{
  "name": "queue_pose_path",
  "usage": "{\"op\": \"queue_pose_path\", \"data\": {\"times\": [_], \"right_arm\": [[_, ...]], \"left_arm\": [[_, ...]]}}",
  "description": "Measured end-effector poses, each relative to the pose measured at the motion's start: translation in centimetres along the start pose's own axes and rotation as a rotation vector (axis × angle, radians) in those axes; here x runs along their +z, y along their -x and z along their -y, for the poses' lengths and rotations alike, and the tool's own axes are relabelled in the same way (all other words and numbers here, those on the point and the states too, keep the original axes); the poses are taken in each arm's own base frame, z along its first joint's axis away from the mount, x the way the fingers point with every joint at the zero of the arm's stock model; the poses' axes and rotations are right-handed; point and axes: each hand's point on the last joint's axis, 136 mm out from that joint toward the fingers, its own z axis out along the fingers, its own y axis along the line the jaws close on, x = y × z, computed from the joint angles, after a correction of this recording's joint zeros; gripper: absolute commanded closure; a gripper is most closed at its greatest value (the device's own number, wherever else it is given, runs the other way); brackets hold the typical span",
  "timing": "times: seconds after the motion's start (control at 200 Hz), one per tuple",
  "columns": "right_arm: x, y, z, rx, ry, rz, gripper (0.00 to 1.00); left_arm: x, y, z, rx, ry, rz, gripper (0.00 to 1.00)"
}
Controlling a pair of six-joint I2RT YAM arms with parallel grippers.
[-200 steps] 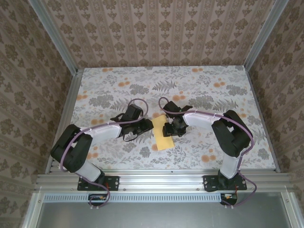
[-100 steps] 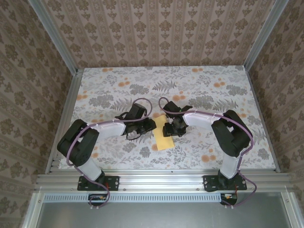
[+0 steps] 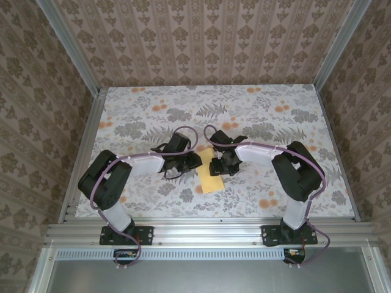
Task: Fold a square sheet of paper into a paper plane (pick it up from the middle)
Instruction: Hold the square sheet of paper at the center of the table.
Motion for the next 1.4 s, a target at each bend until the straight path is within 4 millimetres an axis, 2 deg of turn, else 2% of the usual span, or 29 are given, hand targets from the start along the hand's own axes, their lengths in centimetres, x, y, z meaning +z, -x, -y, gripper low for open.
{"op": "queue_pose_path", "data": {"times": [0.54, 1.4], "right_arm": [[0.15, -0.1, 0.06, -0.022, -0.001, -0.002, 0.48], [0.37, -0.13, 0.1, -0.018, -0.006, -0.01, 0.47]], "left_arm": [[-0.03, 0.18, 0.74, 0.01, -0.012, 0.004, 0.77], [0.9, -0.49, -0.23, 0.002, 0.018, -0.024, 0.81]]}}
